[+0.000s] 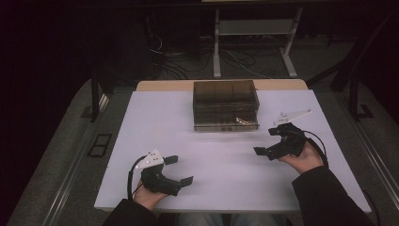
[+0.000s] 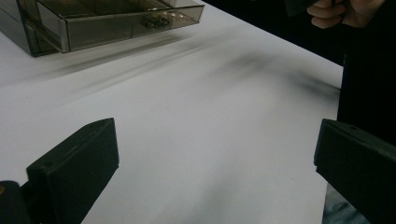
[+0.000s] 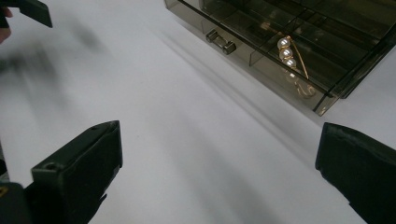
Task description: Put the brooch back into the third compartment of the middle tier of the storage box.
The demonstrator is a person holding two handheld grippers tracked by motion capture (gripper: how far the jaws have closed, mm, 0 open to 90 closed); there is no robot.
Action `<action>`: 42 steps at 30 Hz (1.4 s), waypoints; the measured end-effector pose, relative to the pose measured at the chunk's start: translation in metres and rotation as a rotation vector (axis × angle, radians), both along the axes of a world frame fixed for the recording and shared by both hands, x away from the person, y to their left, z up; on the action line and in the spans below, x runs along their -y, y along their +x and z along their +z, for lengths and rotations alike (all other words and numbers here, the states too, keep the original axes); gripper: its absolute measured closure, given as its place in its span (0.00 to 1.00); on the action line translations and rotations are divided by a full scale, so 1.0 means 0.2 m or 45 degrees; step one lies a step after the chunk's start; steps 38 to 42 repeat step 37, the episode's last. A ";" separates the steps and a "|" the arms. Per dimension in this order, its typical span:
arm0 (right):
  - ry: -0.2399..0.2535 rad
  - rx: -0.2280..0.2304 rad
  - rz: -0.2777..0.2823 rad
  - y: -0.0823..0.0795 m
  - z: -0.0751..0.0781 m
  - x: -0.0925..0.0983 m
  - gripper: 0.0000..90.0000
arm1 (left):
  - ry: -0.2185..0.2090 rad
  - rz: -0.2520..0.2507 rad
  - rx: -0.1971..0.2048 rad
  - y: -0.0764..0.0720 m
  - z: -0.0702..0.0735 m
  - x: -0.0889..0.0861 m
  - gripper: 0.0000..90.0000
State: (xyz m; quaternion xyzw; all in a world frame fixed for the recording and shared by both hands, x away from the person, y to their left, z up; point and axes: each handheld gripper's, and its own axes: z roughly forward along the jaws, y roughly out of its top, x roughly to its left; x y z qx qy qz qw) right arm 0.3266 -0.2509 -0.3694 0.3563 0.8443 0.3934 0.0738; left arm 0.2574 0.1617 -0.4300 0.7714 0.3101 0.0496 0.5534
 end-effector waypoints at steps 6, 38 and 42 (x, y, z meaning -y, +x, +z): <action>0.033 0.004 -0.020 -0.07 -0.05 0.04 0.00 | 0.003 0.000 -0.003 0.00 0.00 0.00 0.00; 0.167 0.027 -0.167 -0.33 -0.26 0.24 0.00 | 0.006 -0.005 0.002 0.01 0.00 0.00 0.00; 0.167 0.027 -0.167 -0.33 -0.26 0.24 0.00 | 0.006 -0.005 0.002 0.01 0.00 0.00 0.00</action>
